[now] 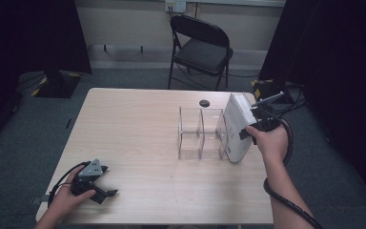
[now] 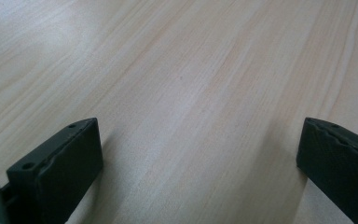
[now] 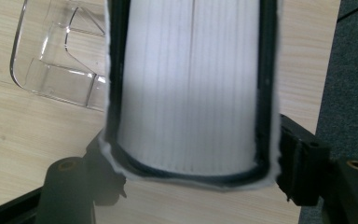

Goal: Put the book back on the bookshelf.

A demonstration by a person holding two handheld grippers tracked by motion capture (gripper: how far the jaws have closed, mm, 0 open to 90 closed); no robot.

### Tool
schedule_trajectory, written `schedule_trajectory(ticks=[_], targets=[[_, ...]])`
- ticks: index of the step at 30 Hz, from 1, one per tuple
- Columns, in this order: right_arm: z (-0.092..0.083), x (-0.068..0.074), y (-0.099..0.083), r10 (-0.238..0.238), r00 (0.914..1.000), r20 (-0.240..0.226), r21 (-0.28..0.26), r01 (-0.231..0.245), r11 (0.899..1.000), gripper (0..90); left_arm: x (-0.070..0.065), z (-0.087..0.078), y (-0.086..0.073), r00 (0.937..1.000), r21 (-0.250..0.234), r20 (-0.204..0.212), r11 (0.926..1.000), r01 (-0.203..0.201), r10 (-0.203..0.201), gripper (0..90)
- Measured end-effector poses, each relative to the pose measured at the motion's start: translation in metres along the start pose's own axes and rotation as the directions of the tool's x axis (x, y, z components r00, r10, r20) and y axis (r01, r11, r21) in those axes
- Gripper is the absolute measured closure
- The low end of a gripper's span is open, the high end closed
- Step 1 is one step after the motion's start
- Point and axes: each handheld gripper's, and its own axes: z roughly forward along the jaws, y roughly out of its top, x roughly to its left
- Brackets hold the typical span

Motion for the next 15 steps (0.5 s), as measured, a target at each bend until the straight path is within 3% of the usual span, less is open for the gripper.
schedule_trajectory(ticks=[15], targets=[[-0.002, -0.004, -0.012, -0.035, 0.9990, -0.029, -0.021, 0.034, 0.999, 26.9, 0.000, 0.000, 0.000, 1.0000, -0.001, -0.001, 1.0000, -0.001, 0.001, 0.0]])
